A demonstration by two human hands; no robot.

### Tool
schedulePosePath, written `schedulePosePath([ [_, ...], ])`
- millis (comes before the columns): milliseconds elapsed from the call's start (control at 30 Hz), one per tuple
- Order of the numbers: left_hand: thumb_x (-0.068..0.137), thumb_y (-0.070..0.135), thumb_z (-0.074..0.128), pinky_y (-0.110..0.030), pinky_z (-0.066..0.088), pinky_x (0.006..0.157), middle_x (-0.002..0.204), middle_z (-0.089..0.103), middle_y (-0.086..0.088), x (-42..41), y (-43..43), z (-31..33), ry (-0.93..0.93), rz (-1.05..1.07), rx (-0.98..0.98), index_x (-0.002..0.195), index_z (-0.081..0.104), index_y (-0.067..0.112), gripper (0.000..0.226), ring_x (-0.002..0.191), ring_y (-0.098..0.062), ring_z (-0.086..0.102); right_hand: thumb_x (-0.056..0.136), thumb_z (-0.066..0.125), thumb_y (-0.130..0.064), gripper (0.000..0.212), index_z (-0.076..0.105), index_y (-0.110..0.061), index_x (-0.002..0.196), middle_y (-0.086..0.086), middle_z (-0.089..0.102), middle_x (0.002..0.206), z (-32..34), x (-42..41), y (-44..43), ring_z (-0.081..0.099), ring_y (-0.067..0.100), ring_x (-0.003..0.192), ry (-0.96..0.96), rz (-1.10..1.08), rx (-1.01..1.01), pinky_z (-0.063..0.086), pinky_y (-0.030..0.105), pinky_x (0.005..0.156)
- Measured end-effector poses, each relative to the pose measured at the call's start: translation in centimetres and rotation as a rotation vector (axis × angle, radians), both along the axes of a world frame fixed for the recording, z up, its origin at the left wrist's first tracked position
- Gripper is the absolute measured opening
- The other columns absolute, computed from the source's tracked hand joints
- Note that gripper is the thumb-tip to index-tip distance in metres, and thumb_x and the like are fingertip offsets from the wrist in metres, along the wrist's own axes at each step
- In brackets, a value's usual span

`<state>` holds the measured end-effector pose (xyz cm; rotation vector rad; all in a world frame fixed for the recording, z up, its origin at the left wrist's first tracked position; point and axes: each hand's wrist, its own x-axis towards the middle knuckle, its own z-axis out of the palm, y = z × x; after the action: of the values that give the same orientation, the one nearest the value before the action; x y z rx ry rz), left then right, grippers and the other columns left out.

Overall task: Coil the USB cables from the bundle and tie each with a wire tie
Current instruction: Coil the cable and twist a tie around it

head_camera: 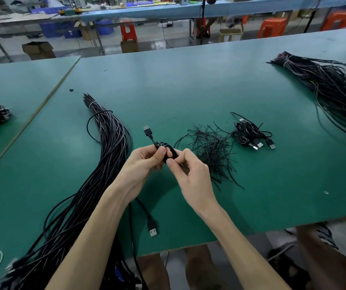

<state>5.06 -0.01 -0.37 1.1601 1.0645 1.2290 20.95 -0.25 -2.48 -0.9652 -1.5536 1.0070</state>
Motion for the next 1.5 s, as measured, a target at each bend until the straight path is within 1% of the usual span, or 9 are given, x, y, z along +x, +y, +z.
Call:
schedulePosePath([
  [167,0.089,0.040,0.070,-0.037,0.038,0.110,0.115,0.071,-0.003,0.0,0.3,-0.4,0.007,0.018,0.044,0.095,0.075,0.013,0.028,0.122,-0.024,0.061,0.102,0.063,-0.010,0.024,0.050,-0.008,0.082,-0.016,0.071,0.115,0.2,-0.1,0.0,0.067,-0.003,0.111,0.023,0.046,-0.044,0.050,0.012,0.089],
  [300,0.097,0.028,0.061,-0.048,0.042,0.115,0.130,0.070,-0.010,0.1,0.4,-0.7,0.075,-0.020,0.109,0.099,0.069,-0.002,0.031,0.126,-0.028,0.063,0.101,0.064,-0.013,0.025,0.049,-0.008,0.082,-0.002,0.076,0.103,-0.1,0.1,0.1,0.071,0.012,0.091,-0.030,-0.011,-0.032,0.056,0.028,0.079],
  [433,0.096,0.023,0.063,-0.047,0.048,0.109,0.122,0.074,-0.009,0.1,0.4,-0.7,0.136,0.050,0.137,0.107,0.074,0.004,0.024,0.120,-0.027,0.068,0.102,0.063,-0.012,0.031,0.043,-0.016,0.079,-0.007,0.070,0.089,-0.1,0.0,0.1,0.060,0.000,0.070,-0.091,-0.025,-0.018,0.044,0.013,0.063],
  [633,0.094,0.022,0.066,-0.035,0.057,0.097,0.115,0.076,-0.009,0.4,0.3,-0.7,0.156,0.099,0.142,0.112,0.071,-0.002,0.030,0.111,-0.026,0.072,0.102,0.062,-0.011,0.028,0.045,-0.014,0.080,-0.003,0.072,0.112,0.0,0.0,0.1,0.067,-0.005,0.094,-0.091,0.005,-0.029,0.049,0.012,0.078],
  [800,0.096,0.027,0.067,-0.015,0.053,0.075,0.100,0.056,0.000,0.7,0.5,-0.5,0.528,0.286,0.201,0.089,0.065,0.018,0.012,0.080,0.005,0.061,0.102,0.062,-0.011,0.024,0.047,-0.007,0.084,-0.015,0.069,0.099,0.4,0.0,0.0,0.068,0.026,0.088,-0.086,-0.020,-0.022,0.054,0.035,0.076],
  [900,0.094,0.028,0.073,-0.013,0.041,0.067,0.088,0.050,0.002,0.7,0.7,-0.6,0.648,0.376,0.229,0.081,0.057,0.018,0.023,0.069,0.002,0.049,0.102,0.062,-0.011,0.024,0.047,-0.006,0.084,-0.025,0.066,0.100,0.6,0.0,-0.2,0.065,0.036,0.088,-0.084,-0.029,-0.018,0.052,0.037,0.074],
  [1000,0.093,0.023,0.076,-0.023,0.042,0.055,0.071,0.057,-0.001,0.7,0.6,-0.7,0.485,0.368,0.185,0.085,0.053,0.005,0.030,0.057,-0.012,0.050,0.102,0.062,-0.011,0.024,0.047,-0.006,0.085,-0.026,0.066,0.099,0.7,-0.1,-0.2,0.065,0.039,0.093,-0.089,-0.027,-0.033,0.053,0.043,0.078],
  [1133,0.101,0.013,0.063,-0.026,0.040,0.036,0.059,0.063,-0.006,0.5,0.6,-1.0,0.414,0.227,0.140,0.086,0.057,-0.002,0.022,0.041,-0.024,0.059,0.103,0.061,-0.012,0.030,0.043,-0.016,0.080,-0.013,0.071,0.103,0.2,0.0,0.0,0.065,0.017,0.077,-0.132,-0.041,-0.021,0.051,0.026,0.067],
  [1500,0.108,-0.002,0.039,-0.035,0.054,0.045,0.066,0.059,-0.009,0.4,0.9,-1.4,0.321,-0.038,0.050,0.096,0.058,-0.001,0.023,0.052,-0.036,0.065,0.104,0.056,-0.007,0.033,0.039,-0.020,0.079,-0.008,0.072,0.106,-0.1,0.1,0.4,0.066,0.004,0.084,-0.184,-0.028,0.008,0.045,0.009,0.069],
])
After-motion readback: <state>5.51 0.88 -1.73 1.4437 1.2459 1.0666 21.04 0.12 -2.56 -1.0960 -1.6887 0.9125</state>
